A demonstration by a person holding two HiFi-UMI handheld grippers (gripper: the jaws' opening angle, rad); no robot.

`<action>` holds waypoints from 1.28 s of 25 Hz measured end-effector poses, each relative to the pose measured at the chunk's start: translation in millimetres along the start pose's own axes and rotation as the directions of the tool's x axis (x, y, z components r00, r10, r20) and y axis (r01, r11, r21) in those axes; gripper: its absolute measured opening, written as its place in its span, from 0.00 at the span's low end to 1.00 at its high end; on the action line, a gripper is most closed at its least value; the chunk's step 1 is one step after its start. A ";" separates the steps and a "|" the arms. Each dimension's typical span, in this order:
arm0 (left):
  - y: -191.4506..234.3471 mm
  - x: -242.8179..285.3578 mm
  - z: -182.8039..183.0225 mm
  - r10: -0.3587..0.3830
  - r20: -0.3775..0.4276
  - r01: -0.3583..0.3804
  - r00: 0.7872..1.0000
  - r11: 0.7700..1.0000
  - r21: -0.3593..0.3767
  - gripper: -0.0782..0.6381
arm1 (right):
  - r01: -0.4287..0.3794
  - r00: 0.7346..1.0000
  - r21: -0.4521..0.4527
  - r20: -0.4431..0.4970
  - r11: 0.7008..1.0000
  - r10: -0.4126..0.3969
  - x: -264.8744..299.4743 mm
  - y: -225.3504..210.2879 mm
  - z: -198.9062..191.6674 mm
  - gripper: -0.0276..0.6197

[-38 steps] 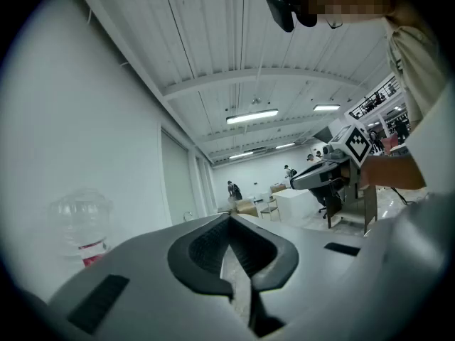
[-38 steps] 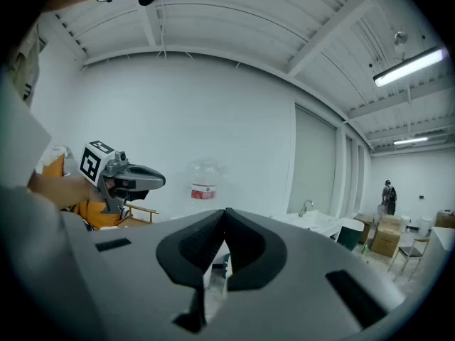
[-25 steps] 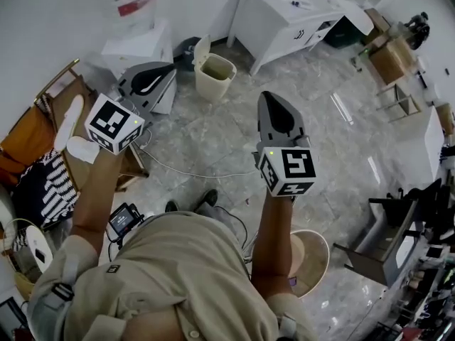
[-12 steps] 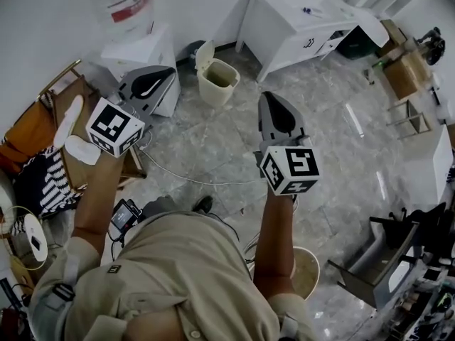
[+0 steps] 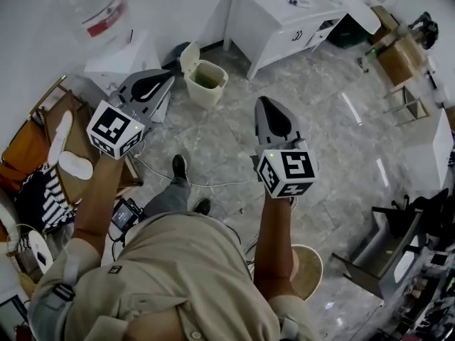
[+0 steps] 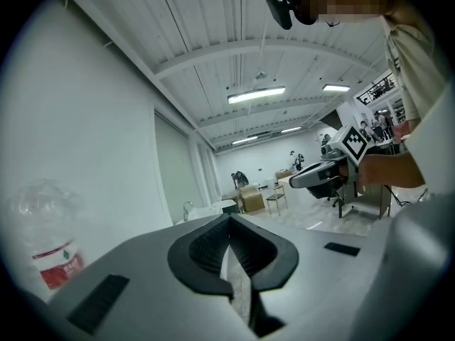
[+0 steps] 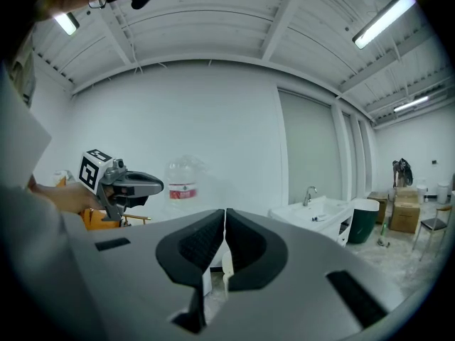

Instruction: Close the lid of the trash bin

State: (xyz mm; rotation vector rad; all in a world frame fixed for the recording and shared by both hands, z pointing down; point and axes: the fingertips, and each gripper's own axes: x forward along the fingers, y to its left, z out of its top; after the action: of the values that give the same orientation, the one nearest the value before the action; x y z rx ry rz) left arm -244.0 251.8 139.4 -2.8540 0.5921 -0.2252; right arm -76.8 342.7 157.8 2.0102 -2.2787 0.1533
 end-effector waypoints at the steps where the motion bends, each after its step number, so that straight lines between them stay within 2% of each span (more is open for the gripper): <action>1: 1.4 8.1 -0.8 -0.010 0.003 0.010 1.000 1.000 -0.003 0.13 | 0.010 1.000 0.001 -0.004 1.000 -0.010 1.4 -5.8 -1.1 0.08; 12: 44.0 96.0 -13.5 -0.109 0.032 0.110 0.993 0.994 -0.018 0.13 | 0.139 0.990 0.022 -0.032 0.990 -0.138 46.3 -71.0 -5.2 0.08; 25: 152.5 157.9 -41.2 -0.175 0.089 0.181 0.981 0.982 -0.059 0.13 | 0.228 0.971 -0.032 -0.068 0.973 -0.230 144.7 -79.3 15.7 0.08; 32: 191.3 174.3 -56.1 -0.165 0.094 0.173 0.982 0.981 -0.086 0.13 | 0.205 0.973 -0.060 -0.091 0.977 -0.210 190.9 -78.9 22.0 0.08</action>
State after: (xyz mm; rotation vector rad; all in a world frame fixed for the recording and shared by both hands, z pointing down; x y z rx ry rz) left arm -168.3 -0.6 165.5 -2.9891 0.3518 -0.1033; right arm -22.3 142.3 163.6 2.1476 -1.9802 0.1706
